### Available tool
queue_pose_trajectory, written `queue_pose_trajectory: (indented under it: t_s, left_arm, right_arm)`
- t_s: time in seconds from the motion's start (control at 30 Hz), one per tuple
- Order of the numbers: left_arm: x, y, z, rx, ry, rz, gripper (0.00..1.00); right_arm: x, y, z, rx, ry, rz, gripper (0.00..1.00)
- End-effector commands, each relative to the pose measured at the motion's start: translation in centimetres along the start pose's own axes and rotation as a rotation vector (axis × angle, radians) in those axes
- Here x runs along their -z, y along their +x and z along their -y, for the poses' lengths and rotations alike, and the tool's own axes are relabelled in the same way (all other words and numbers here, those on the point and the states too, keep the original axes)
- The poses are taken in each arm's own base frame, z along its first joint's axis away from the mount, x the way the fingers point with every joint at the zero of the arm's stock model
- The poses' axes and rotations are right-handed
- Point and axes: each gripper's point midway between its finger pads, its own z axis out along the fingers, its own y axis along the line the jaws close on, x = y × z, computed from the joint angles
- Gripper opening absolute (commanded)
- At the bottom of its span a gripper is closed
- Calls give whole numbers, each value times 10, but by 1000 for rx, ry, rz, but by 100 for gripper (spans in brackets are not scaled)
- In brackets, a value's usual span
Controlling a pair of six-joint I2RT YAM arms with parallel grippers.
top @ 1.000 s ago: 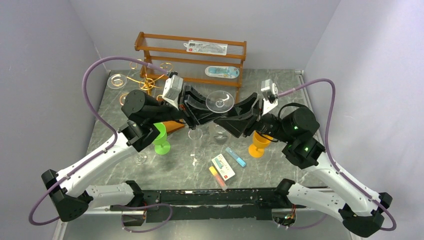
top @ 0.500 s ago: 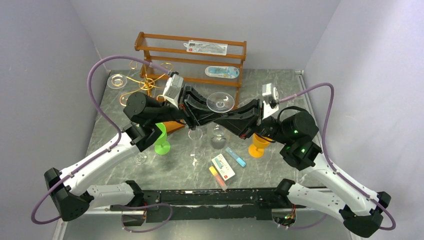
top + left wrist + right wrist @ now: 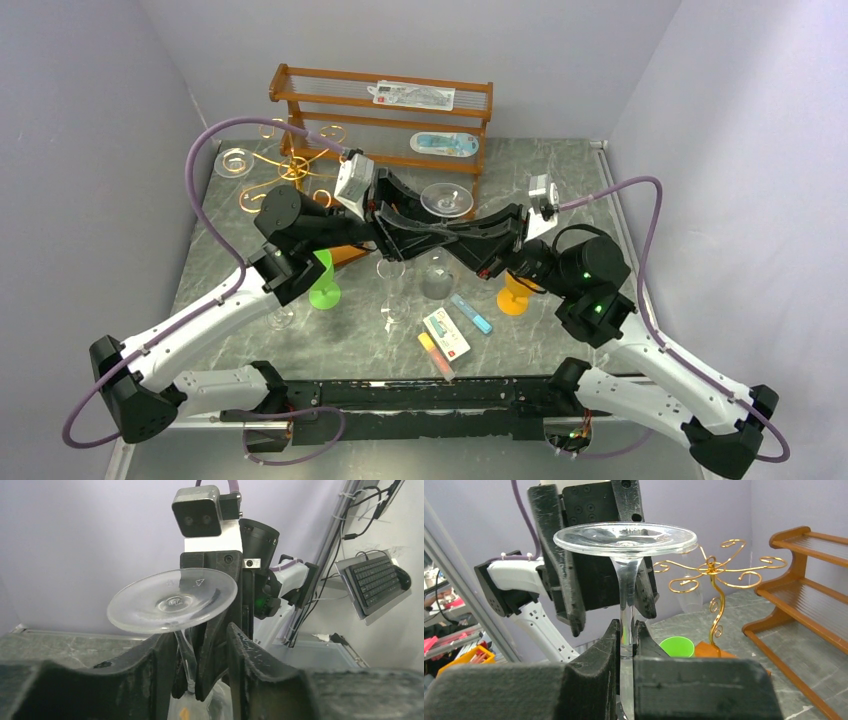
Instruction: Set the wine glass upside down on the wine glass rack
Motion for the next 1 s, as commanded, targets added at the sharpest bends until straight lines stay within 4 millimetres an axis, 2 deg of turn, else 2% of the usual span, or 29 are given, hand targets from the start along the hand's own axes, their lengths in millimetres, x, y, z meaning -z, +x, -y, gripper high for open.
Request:
queue_pose_trajectory:
  t_s: [0.0,0.13,0.2,0.37,0.43,0.6,0.73,0.9,0.97]
  left_arm:
    - [7,-25,12,-103,-8,60,50]
    - [16,-25,-5,-128,-135,43,71]
    - [24,-25,-18,-140,-233,28,77]
    - [60,-38,-50,-265,-518,-64,83]
    - [79,-51,-53,-323,-605,-92,83]
    - [119,-92,-46,-402,-773,-44,84]
    - [158,-122,-31,-408,-902,56,84]
    - [209,-145,-12,-395,-1042,172,84]
    - [225,-149,-6,-391,-1079,213,85]
  right_arm:
    - [4,-14,18,-1,106,73,0]
    - [7,-19,28,-5,170,103,0]
    - [8,-21,36,-8,213,114,0]
    - [6,-23,56,2,318,118,0]
    - [1,-19,66,14,356,100,0]
    - [-18,-10,83,52,389,75,0]
    - [-39,3,108,99,447,31,0]
    - [-67,10,128,116,482,10,0]
    - [-80,22,138,117,489,-18,0]
